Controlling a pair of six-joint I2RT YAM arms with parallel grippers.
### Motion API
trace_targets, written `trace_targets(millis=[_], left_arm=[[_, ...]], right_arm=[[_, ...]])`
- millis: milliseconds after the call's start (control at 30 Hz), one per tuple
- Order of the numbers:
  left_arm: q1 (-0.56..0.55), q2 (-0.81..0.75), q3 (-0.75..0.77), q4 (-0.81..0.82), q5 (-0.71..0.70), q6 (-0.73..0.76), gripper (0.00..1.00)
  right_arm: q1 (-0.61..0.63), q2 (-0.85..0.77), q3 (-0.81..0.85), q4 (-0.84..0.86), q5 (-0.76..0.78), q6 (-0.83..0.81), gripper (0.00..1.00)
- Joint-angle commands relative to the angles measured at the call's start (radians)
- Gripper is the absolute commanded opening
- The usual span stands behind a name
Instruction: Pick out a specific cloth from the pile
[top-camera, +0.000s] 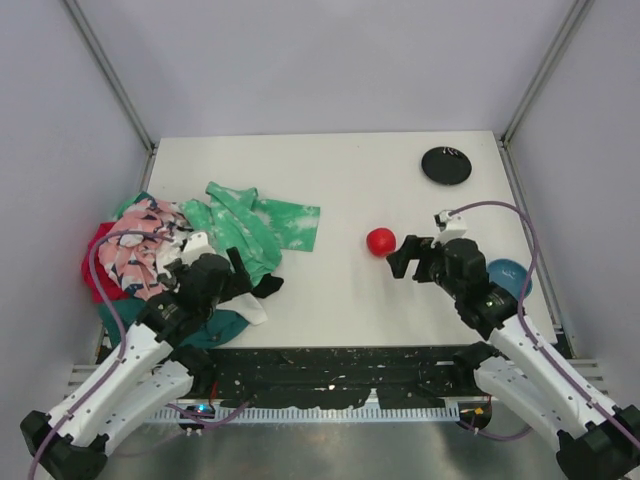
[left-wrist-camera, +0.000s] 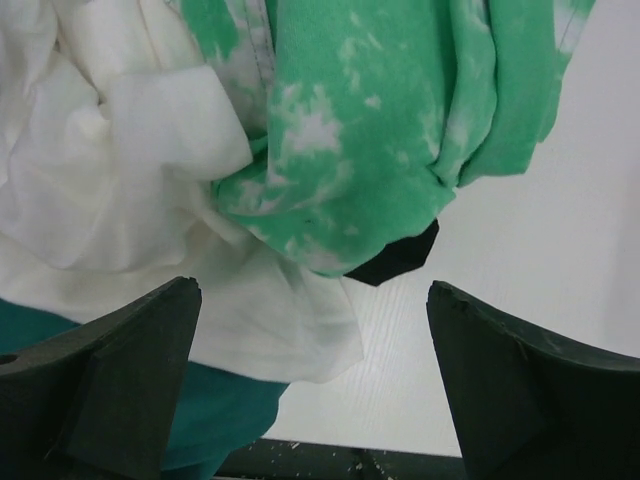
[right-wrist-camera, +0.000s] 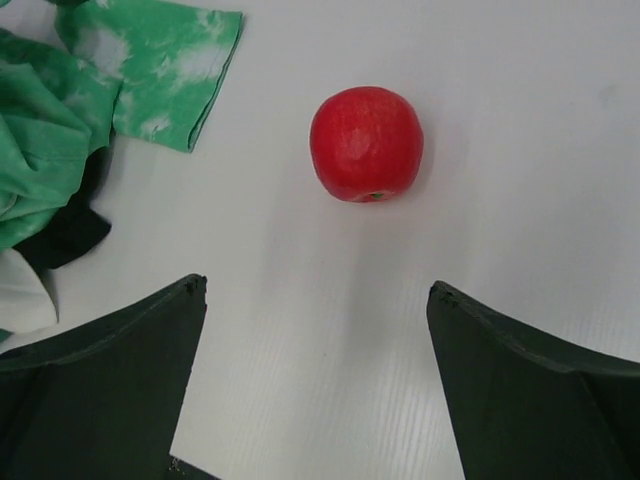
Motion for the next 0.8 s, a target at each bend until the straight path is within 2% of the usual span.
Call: trace_targets(millis=[0,100,167,367,400,467,567,600,633,767], left_arm=[[0.172,0.088,-0.025,0.216,0.172,0.057,1.00],[0.309,0.200,-0.013,0.190,0.223,0.032,1.00],[0.346,0.279,-0.005,0.181,0.224,0.029,1.00],[0.352,0.518,0.048,0.172,0.247,0.060,0.98],[0.352,0.564,0.064,0.155,0.227,0.060,0.93],[0.352,0.616,0.094,0.118,0.160,0.055,0.75],[0.358,0.653,0.131,0.090,0.132,0.079,0.44],[0.366,0.653,0.136,0.101,0.129,0.090,0.12],[0.384,0.647,0.140,0.107,0.129,0.092,0.00],[0.466,0.562,0.177,0.086,0.112,0.126,0.00]], right_arm=[[0.079,0.048,0.001,0.110,-0.066,-0.037,0.95],[0.158,0.085,0.010,0.143,-0.012,-0.041,0.95],[0.192,0.114,0.019,0.160,-0.004,-0.038,0.95],[0.286,0.229,0.056,0.209,0.029,-0.028,0.95],[0.319,0.259,0.073,0.209,0.043,-0.026,0.95],[0.373,0.305,0.100,0.214,0.069,-0.032,0.95],[0.421,0.367,0.125,0.240,0.077,-0.029,0.95],[0.439,0.394,0.133,0.261,0.073,-0.026,0.95],[0.445,0.408,0.140,0.261,0.071,-0.023,0.95],[0.505,0.506,0.192,0.320,0.057,-0.041,0.95]])
